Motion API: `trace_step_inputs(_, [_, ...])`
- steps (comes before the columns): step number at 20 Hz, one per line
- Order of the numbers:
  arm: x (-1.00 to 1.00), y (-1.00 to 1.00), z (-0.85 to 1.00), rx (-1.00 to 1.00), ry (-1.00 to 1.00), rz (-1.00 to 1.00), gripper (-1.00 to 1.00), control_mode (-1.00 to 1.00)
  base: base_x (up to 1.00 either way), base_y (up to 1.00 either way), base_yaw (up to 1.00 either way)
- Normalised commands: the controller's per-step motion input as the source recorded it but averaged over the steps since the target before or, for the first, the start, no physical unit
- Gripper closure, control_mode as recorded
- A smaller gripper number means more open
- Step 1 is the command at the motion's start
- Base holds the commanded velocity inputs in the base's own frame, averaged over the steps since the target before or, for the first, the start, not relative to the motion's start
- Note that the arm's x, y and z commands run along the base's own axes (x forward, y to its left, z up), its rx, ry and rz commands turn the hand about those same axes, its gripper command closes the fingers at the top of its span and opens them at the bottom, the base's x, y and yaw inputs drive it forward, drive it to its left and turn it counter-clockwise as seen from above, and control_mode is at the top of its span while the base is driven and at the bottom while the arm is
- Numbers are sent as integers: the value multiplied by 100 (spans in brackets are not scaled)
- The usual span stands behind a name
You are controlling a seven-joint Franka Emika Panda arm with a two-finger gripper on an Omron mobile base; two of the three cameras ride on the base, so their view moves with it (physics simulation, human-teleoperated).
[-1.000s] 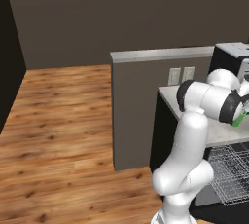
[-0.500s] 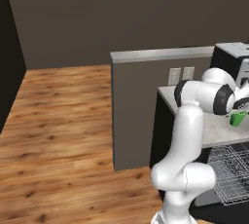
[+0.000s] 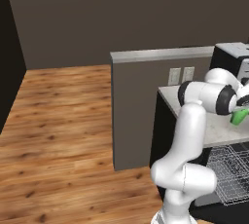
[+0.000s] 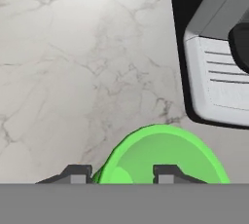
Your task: Pick up the cup and bowl from the counter, place them in the dishwasher, and close the dishwasher door.
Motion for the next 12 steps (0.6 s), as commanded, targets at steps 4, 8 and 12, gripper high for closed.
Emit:
trace_step_inputs(4, [-3,0,-2,2,-1,0,100,-100,0,0,0])
trace_step_inputs(8, [-24,9,0,0,-8,-1,100,-100,0,0,0])
trace_step_inputs(12, [-50,28,0,0,-16,-3,100,-100,0,0,0])
